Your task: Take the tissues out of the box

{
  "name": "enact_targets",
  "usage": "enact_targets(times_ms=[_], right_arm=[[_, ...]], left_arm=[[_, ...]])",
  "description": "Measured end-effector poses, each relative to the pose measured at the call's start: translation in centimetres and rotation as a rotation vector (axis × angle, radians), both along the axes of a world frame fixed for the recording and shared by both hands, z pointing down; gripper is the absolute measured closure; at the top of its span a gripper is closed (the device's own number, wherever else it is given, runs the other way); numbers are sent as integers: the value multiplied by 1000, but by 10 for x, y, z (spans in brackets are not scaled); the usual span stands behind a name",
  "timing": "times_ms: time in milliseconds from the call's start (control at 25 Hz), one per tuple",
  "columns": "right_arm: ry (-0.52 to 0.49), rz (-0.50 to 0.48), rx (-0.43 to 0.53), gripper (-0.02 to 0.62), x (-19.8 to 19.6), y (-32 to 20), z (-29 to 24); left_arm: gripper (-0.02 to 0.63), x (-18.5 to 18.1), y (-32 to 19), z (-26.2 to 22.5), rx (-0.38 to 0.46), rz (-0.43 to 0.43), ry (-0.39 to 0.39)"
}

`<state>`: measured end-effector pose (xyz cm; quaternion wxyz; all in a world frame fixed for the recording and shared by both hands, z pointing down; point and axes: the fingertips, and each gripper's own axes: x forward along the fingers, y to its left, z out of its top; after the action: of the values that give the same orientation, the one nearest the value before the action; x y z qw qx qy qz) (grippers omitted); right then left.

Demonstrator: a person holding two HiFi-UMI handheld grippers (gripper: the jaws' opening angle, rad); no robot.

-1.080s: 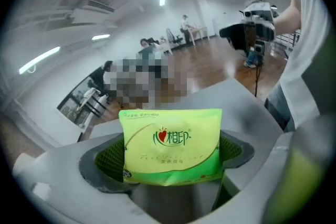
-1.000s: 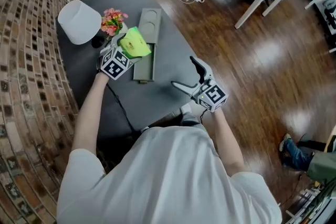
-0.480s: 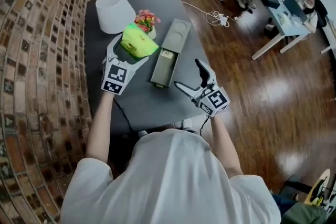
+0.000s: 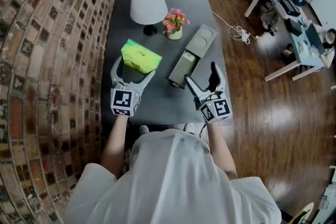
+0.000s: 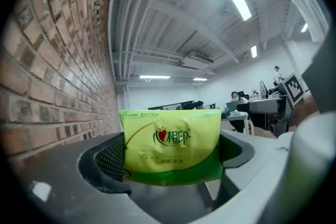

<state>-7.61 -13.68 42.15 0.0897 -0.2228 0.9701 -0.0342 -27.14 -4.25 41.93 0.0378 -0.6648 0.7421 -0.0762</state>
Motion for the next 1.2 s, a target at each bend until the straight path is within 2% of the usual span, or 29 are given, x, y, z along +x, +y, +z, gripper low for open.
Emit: enact_targets(times_ms=[240,400,480,680,800,960,1200], right_arm=[[53,105,25,91,6,4,9],[115,165,60,91,9,10,17],[129,182,64,134,10,13,21],[157,217,54,141,16,11,26],[161,223,53,141,19,7,26],[184,237,57,141,17,3,27],[226,211,63,141,5,7,31]], left_arm=[[87,2,43,15,52,-137,31],[88,8,59,22,88,-186,53],[88,15,64,26,104,-201,70],[87,27,61,32,107,-199,91],[87,26,56,35,90,-195,94],[87,19,46,28,106,-197,90],[87,17,42,34,104,-185,99]])
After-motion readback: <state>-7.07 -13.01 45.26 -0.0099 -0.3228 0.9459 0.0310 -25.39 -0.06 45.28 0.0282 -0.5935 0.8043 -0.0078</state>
